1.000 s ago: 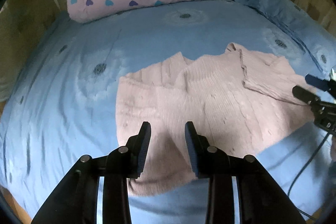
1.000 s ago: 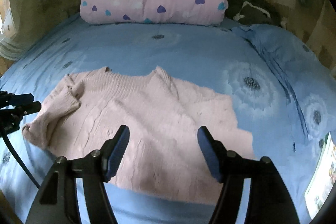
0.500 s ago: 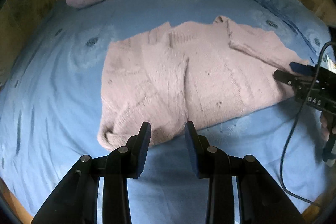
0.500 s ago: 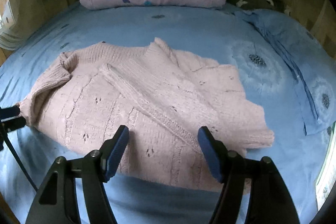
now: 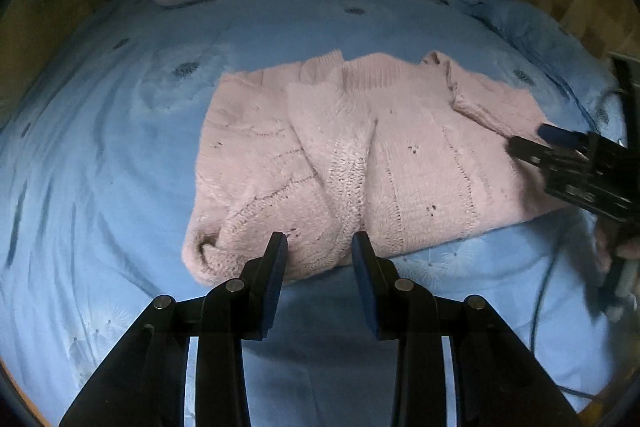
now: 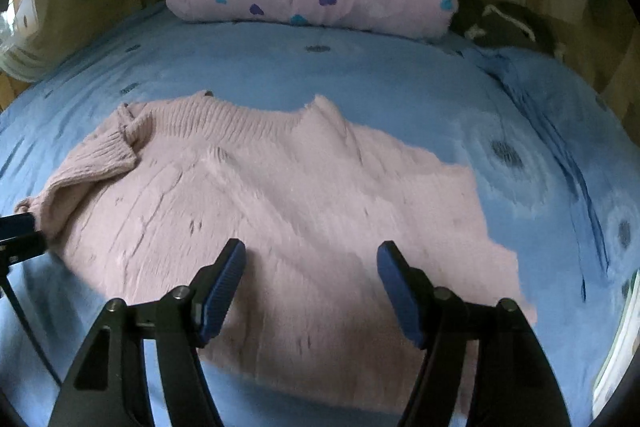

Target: Fold small clothes

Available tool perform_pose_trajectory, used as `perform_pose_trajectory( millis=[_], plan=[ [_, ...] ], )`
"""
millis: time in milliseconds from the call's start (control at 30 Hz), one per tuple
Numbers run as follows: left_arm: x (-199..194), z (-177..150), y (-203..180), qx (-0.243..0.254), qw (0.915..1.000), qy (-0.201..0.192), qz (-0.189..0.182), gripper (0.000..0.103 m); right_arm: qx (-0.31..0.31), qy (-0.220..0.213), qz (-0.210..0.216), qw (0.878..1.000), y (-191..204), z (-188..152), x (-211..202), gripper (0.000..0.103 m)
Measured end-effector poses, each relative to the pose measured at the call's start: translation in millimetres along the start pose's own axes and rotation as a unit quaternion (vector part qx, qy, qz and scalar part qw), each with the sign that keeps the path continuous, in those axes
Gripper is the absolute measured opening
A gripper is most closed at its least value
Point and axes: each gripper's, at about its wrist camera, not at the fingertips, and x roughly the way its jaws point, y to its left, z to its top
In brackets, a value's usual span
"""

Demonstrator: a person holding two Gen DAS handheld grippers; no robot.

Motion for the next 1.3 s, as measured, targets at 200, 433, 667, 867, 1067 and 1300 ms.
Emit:
perform_pose_trajectory(
  millis=[200, 433, 667, 867, 1067, 1300],
  plan=[
    [7.3, 8.8, -20.1, 0.046, 0.9989, -0.008, 0.004, 0.027, -0.014, -0.004, 0.001, 1.000, 4.7, 6.1, 21.4, 0.054],
    [30.6, 29.2, -21.5, 0.040, 0.9984, -0.034, 0.019, 0.019, 0.029, -0.022, 0.012, 0.999, -12.0, 9.6, 15.5, 0.010],
    [15.6, 56.1, 20.6, -0.019, 0.9963, -0.084, 0.006, 0.002, 0.092, -0.065, 0.003, 0.994, -48.4, 20.9, -4.8, 0.008],
    [17.2, 98.6, 65.4, -0.038, 0.9900, -0.129, 0.045, 0.001, 0.133, -0.094, -0.034, 0.986, -92.0, 33.3, -15.0, 0.008],
    [55.4, 120.3, 98.0, -0.064, 0.9898, -0.118, 0.046, 0.002, 0.191, -0.057, -0.039, 0.979, -129.2, 24.6, 12.5, 0.008],
    [111.7, 102.6, 110.8, -0.070, 0.9954, -0.036, 0.055, 0.015, 0.299, 0.000, -0.022, 0.954, -167.2, 0.3, 42.2, 0.048]
  ],
)
